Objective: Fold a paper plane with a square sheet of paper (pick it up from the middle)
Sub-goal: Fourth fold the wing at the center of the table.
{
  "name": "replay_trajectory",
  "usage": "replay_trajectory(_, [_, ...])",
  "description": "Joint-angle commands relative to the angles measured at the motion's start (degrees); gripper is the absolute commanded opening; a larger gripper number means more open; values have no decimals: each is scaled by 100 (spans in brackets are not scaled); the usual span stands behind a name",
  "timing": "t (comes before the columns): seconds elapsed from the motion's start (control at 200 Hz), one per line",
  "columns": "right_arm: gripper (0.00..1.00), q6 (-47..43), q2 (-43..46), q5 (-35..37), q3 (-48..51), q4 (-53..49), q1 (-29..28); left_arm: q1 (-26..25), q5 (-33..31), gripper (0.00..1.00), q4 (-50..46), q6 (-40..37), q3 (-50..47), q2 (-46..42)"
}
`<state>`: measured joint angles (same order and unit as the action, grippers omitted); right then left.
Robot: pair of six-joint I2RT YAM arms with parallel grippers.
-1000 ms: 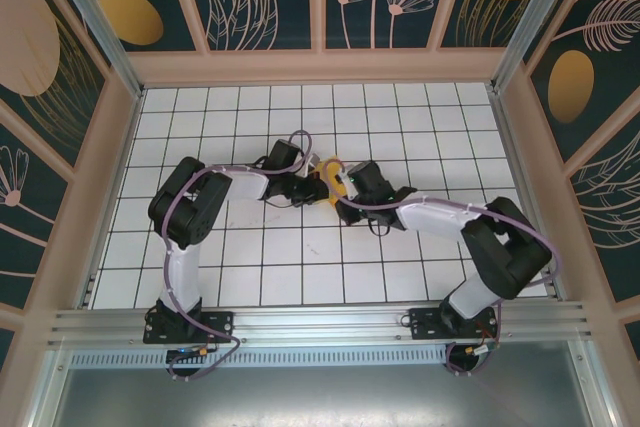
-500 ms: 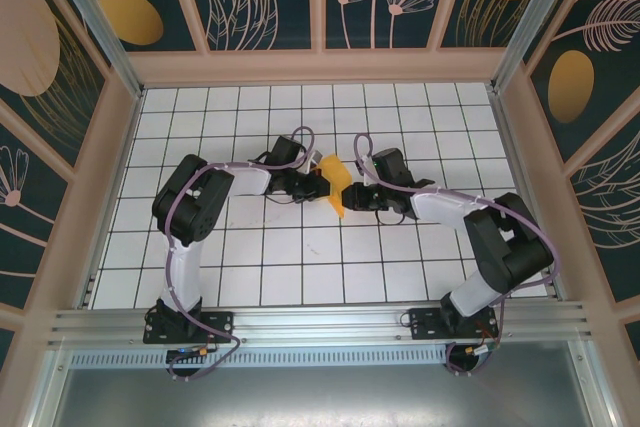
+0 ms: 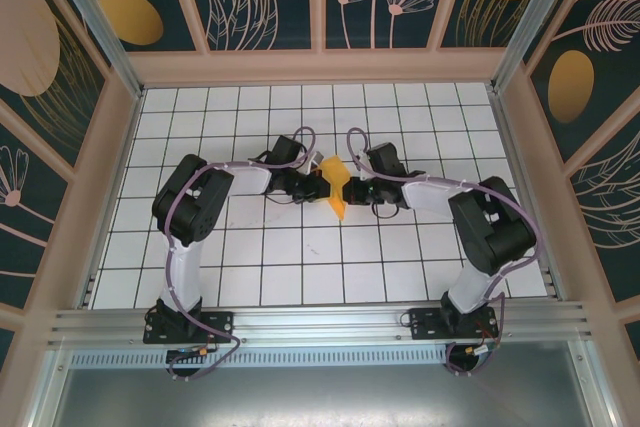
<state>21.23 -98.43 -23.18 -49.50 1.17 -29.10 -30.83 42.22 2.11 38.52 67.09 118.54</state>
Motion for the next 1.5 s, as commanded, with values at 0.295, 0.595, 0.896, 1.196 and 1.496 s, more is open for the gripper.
replay_trajectory(0.295, [0,-283,-953,629,-744,-860,9,81,-35,0,-848,-785,452,25])
replay_trajectory(0.595, [0,-629,-956,762,-748,-1012,-52,114,-379,0,-1557,-1381,878,296])
replay_trajectory(0.896, [0,-1082,-1064,701,-790,-969,-128,121,-336,1,-1667,-1513,1044,271])
replay_trajectory(1.196, [0,-1584,-1218,814,-1028,-1129,-157,125,-395,1,-1968,-1919,1346,466])
replay_trajectory(1.496, [0,-1761,-1279,950,-1010,-1186,-157,121,-780,1,-2405,-2260,1755,714])
